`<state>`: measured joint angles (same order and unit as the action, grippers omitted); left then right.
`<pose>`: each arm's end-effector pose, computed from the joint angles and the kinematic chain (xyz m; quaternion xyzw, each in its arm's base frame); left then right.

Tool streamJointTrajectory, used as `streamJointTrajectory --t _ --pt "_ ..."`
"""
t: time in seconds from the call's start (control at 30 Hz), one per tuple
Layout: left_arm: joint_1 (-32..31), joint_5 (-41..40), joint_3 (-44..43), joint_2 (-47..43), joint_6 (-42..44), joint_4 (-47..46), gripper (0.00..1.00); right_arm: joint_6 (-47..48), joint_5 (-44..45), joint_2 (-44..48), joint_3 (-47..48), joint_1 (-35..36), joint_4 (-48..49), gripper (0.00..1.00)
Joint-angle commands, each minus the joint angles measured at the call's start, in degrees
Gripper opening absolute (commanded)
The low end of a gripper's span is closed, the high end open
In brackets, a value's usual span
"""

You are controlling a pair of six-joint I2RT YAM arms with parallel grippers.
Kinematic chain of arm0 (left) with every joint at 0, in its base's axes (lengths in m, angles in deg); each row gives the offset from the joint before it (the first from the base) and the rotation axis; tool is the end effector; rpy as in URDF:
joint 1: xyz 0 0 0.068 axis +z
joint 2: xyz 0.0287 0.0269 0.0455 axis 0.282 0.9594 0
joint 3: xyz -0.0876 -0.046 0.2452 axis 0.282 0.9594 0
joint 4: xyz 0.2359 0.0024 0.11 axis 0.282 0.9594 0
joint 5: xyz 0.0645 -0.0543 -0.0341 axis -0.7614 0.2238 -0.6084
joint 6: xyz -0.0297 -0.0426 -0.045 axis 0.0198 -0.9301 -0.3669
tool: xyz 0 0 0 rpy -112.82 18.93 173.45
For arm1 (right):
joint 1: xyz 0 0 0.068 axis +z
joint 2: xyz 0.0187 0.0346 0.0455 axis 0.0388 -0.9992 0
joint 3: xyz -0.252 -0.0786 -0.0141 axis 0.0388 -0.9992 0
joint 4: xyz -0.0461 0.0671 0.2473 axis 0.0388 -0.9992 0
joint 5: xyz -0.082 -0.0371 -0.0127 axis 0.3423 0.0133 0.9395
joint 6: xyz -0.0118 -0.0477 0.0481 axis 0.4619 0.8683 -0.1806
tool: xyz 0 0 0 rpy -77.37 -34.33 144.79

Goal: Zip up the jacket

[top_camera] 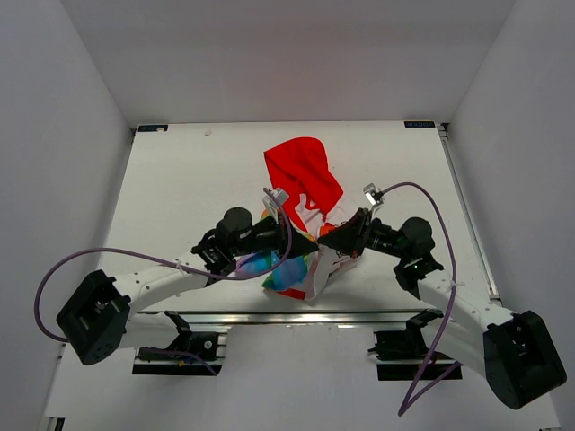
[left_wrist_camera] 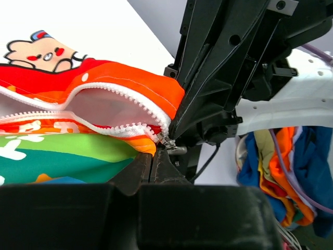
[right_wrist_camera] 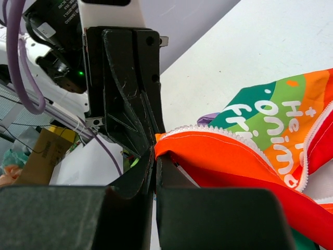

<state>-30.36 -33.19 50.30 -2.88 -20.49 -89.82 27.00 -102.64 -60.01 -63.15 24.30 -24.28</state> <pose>0.1796 -0.2305 0.2416 0.1996 0.7327 -0.5699 0.3139 0.1814 0.1341 0.2529 -0.1970 0.6195 0.6150 0.4464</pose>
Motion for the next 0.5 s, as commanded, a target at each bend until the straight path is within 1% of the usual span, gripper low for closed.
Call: streamJointTrajectory --t 0.0,0.1,0.13,0.17,0.23,0.3,0.33,0.37,0.4,0.47 --pt "-4.7 5.1 1.2 0.1 1.6 6.1 0.0 1.5 8.8 1.4 6.4 0.2 6.6 0.0" --pt "-4.7 4.4 1.5 -1.2 1.8 7.5 0.0 3.1 11.6 3.1 6.5 0.1 1.3 0.0" --pt "-4.8 4.1 2.0 -1.9 1.7 7.5 0.0 5.0 12.1 3.7 6.9 0.2 -0.9 0.0" --pt "-4.7 3.6 2.3 -2.2 1.5 7.6 0.0 5.8 12.7 3.9 7.2 0.1 -5.7 0.0" --pt "-4.8 0.8 2.6 -2.8 0.6 8.8 0.0 7.7 13.3 4.9 7.3 0.2 -10.4 0.01" --pt "-4.7 -0.1 2.7 -2.7 0.4 8.2 0.0 9.0 13.5 5.8 6.7 0.1 -16.5 0.09" --pt "-4.7 -0.4 2.6 -2.6 -0.4 7.5 0.0 9.5 13.2 6.0 6.3 0.1 -17.9 0.17" --pt "-4.7 -0.4 2.7 -2.1 -0.9 6.9 0.0 10.1 12.3 6.7 5.6 0.2 -19.9 0.21" --pt "-4.7 -1.3 2.7 -1.7 -1.5 6.8 0.0 10.3 11.6 7.1 5.3 0.1 -20.7 0.27" --pt "-4.7 -1.2 2.7 -0.4 -2.7 5.5 0.0 10.9 10.6 8.1 5.2 0.2 -23.4 0.35"
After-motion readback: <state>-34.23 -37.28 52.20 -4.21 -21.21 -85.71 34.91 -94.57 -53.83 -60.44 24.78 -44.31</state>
